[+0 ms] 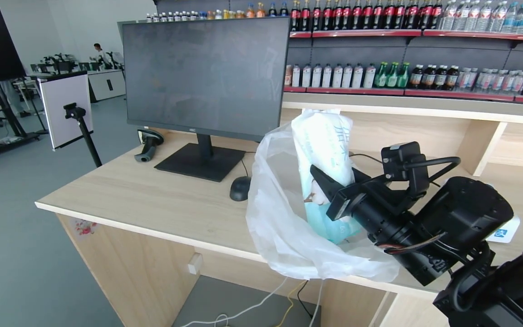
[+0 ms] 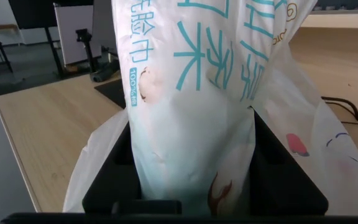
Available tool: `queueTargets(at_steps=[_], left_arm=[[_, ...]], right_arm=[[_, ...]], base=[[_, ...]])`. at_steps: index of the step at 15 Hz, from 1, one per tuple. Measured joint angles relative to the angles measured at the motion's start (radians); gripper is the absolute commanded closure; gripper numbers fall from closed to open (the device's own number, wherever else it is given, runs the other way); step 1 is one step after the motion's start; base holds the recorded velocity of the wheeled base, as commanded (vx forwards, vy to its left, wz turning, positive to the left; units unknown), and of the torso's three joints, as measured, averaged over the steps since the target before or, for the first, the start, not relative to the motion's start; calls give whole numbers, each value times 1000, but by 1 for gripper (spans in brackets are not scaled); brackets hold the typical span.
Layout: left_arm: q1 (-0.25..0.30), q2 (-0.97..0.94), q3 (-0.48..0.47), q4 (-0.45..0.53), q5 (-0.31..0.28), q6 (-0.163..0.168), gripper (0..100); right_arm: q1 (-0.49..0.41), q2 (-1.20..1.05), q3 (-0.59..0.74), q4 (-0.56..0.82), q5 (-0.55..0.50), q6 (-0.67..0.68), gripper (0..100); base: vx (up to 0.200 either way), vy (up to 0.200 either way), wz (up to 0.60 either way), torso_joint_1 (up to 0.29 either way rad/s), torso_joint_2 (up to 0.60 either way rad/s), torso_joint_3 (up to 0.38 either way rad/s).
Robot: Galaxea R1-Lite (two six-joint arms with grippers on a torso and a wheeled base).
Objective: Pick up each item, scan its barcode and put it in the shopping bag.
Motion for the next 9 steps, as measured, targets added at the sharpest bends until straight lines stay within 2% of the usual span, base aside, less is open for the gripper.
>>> queueTargets(at_steps=[9], left_arm=[[0,0,0,0,0,0,0]], right_arm=[[-1,93,10,-7,1,-9,100]], base=[[0,0,0,0,0,0]])
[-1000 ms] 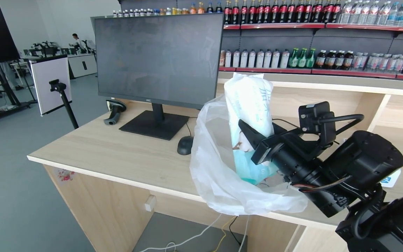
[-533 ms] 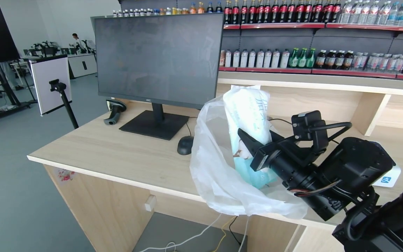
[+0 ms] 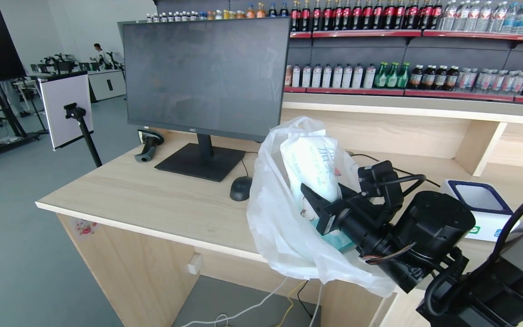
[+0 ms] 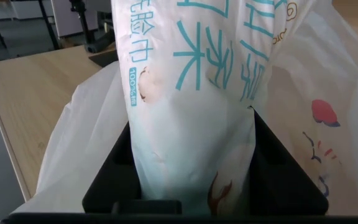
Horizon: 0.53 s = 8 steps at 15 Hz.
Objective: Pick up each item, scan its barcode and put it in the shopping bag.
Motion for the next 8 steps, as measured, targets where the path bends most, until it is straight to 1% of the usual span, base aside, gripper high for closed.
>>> queueTargets(at_steps=[8], left_arm=[[0,0,0,0,0,0,0]], right_arm=[[-7,30,2,0,0,-3,100]], base=[[0,0,0,0,0,0]])
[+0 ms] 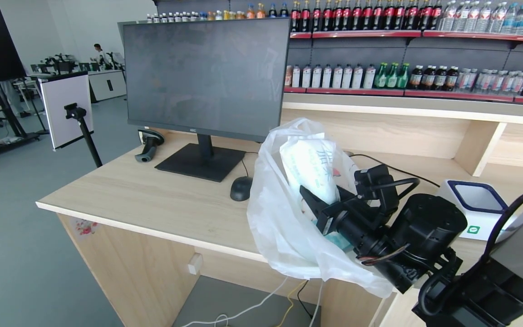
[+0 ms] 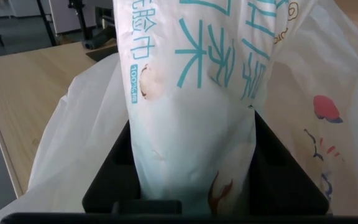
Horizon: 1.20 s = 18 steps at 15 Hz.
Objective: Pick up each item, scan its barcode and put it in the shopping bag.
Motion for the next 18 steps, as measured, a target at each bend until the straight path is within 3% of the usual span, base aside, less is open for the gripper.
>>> queueTargets(at_steps=[4,5,18], left_arm=[[0,0,0,0,0,0,0],[0,0,0,0,0,0,0],[0,0,0,0,0,0,0]], right_arm=[[-3,-2,24,0,0,-13,100],[-3,-2,24,1,0,-13,0],[-2,-70,-13,4,7,-12,0]], base=[[0,0,0,0,0,0],[0,0,0,0,0,0],[0,0,0,0,0,0]])
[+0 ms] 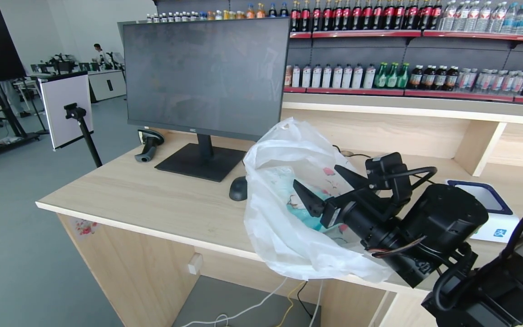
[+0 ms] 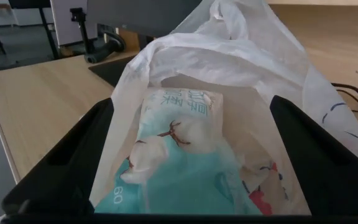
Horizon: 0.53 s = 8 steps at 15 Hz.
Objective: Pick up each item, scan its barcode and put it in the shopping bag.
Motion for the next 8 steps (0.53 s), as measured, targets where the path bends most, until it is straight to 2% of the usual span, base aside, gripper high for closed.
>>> queueTargets(at_steps=[8], left_arm=[[0,0,0,0,0,0,0]], right_arm=[[26,-126,85,-1,1,47,0]], base=[[0,0,0,0,0,0]])
